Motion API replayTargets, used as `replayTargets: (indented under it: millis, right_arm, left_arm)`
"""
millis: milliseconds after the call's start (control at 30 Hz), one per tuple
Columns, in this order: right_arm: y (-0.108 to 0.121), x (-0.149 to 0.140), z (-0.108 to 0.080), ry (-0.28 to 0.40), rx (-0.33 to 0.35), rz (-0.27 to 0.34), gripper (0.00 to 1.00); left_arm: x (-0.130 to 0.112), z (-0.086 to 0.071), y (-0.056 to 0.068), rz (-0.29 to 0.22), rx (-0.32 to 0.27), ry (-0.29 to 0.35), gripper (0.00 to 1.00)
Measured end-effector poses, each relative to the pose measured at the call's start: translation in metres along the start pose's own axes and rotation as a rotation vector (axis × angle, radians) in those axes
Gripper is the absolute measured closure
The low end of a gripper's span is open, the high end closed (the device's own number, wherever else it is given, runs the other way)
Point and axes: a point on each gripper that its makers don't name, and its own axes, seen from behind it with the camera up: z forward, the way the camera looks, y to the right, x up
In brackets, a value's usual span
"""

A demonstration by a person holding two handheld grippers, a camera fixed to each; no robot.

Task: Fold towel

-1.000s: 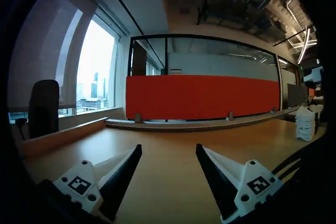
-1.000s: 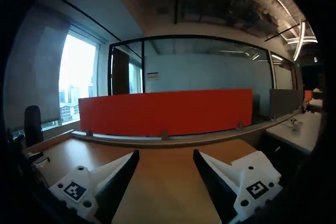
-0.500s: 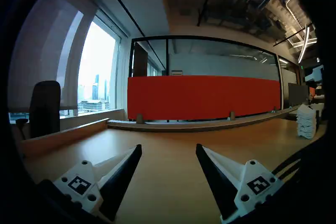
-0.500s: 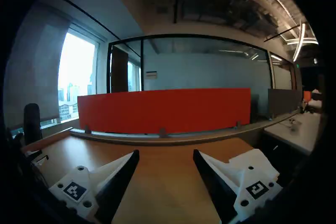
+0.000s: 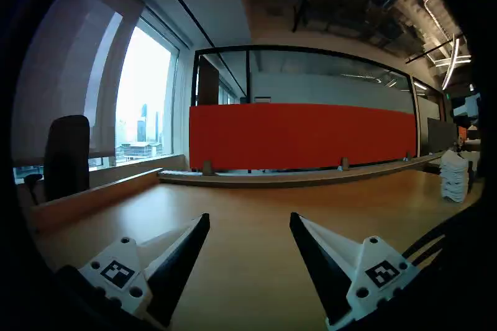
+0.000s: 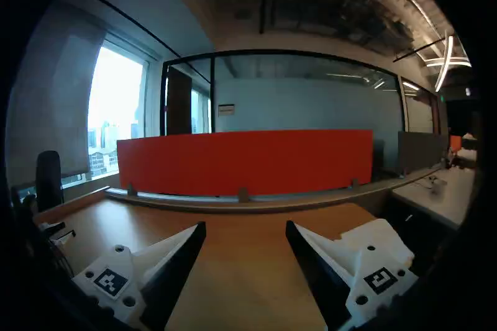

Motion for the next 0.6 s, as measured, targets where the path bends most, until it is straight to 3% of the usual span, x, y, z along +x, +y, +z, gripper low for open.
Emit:
replayTargets:
  millis: [600]
  right_arm:
    - [0.012, 0.008, 0.000, 0.040, -0.003, -0.032, 0.01]
  left_arm:
    - [-0.002, 0.002, -0.001, 0.001, 0.000, 0.000, 0.04]
